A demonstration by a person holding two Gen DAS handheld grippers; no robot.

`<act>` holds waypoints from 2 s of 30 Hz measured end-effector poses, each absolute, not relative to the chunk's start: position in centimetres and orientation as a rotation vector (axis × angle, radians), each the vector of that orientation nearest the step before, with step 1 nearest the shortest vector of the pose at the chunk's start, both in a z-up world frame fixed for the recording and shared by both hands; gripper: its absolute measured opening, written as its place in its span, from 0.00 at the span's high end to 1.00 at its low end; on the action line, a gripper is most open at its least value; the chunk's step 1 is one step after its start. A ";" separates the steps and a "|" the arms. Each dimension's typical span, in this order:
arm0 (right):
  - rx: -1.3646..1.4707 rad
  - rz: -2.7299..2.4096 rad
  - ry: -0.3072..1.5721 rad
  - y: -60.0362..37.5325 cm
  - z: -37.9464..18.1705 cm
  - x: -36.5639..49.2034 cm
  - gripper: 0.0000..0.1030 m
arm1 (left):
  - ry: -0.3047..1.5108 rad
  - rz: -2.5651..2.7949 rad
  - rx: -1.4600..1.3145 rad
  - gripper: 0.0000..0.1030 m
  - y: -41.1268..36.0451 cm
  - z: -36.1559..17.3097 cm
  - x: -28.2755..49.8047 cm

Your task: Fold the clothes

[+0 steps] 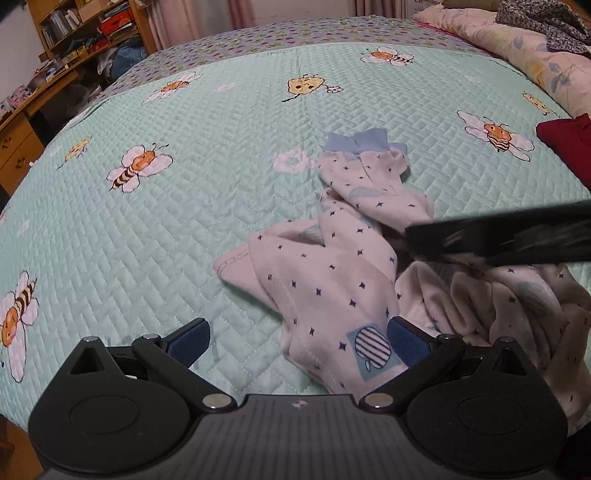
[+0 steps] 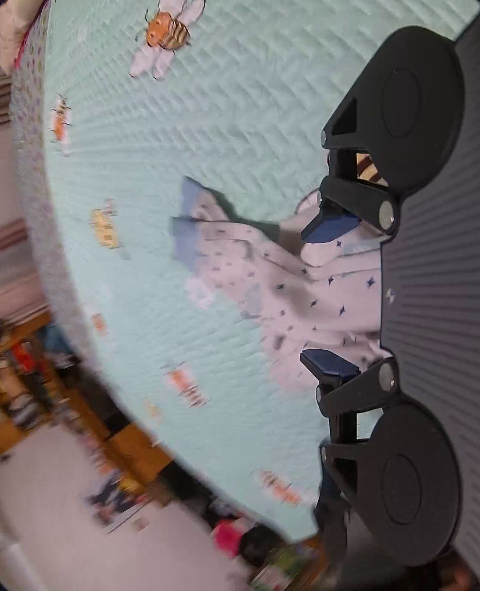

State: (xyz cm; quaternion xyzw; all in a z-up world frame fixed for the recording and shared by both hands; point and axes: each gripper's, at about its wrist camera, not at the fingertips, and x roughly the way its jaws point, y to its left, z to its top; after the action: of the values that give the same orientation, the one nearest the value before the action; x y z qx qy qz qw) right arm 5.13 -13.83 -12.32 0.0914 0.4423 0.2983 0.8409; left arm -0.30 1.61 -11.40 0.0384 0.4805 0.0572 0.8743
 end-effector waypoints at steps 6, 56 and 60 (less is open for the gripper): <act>0.137 0.520 0.961 -12.3 -14.6 5.2 0.85 | 1.013 0.114 0.043 0.01 2.4 -11.5 -0.6; 0.732 -0.240 0.937 -35.9 -10.0 2.5 0.27 | 0.940 0.201 -0.014 0.01 5.9 -10.8 0.1; 0.347 -0.395 0.604 -33.4 -4.2 0.4 0.27 | 0.945 0.188 -0.003 0.01 5.2 -11.1 0.3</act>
State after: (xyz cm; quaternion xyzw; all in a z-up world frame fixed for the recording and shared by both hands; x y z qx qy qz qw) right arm 0.39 -33.39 -4.23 0.1687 0.2939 -0.1923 0.9210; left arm 0.32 5.18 -11.13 -0.0015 0.4543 0.0906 0.8862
